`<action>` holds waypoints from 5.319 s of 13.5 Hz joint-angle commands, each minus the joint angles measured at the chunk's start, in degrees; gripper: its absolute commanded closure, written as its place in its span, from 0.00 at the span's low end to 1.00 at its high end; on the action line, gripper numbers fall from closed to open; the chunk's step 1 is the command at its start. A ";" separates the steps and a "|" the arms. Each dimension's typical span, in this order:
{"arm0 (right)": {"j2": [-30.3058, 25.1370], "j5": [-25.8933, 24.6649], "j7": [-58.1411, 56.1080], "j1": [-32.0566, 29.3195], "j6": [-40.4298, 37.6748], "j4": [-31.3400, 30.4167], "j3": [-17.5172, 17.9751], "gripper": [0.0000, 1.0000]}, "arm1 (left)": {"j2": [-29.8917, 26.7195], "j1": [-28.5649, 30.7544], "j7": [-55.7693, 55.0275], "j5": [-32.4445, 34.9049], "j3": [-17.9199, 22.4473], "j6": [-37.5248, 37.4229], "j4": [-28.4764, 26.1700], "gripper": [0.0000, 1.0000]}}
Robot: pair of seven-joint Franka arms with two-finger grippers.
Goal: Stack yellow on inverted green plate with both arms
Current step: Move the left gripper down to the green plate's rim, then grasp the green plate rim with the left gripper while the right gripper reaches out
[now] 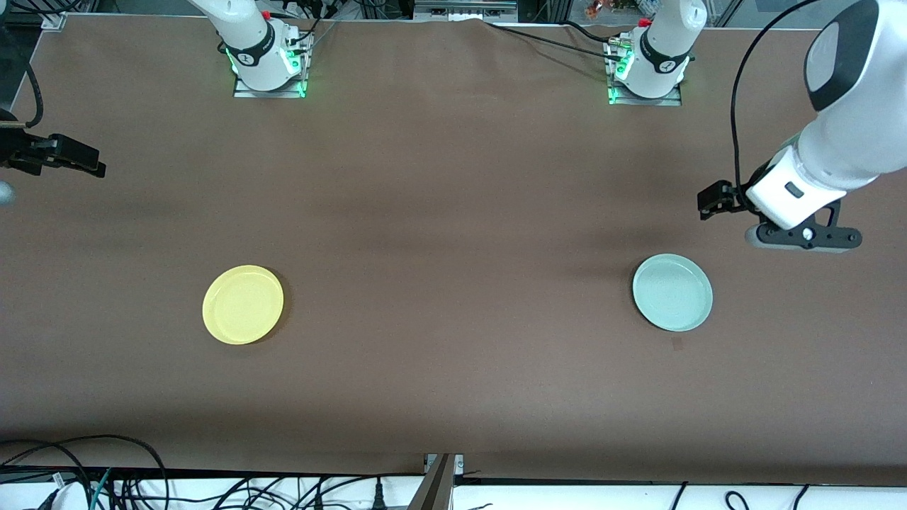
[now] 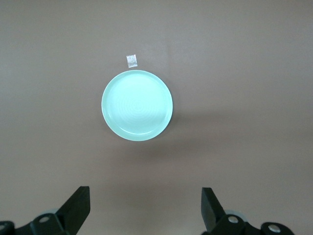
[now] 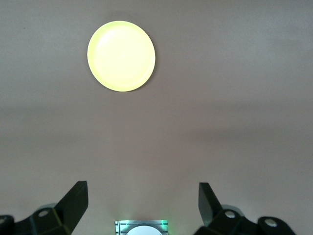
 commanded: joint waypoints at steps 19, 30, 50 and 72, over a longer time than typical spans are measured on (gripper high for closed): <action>0.53 1.36 0.00 -0.34 -0.18 1.21 -0.09 0.00 | 9.93 2.06 0.48 2.53 0.91 -1.38 2.87 0.00; 0.53 1.36 0.00 -0.43 -0.27 1.21 -0.09 0.00 | 21.73 9.26 3.36 6.85 0.74 29.30 -9.18 0.00; 0.70 1.36 -0.09 -0.52 -0.18 1.21 -0.18 0.00 | 28.32 14.45 17.53 6.85 0.74 40.46 -9.70 0.20; 6.68 3.03 -0.09 -0.61 5.35 1.21 -0.44 0.00 | 27.36 14.27 17.44 6.41 0.03 36.95 -9.79 0.58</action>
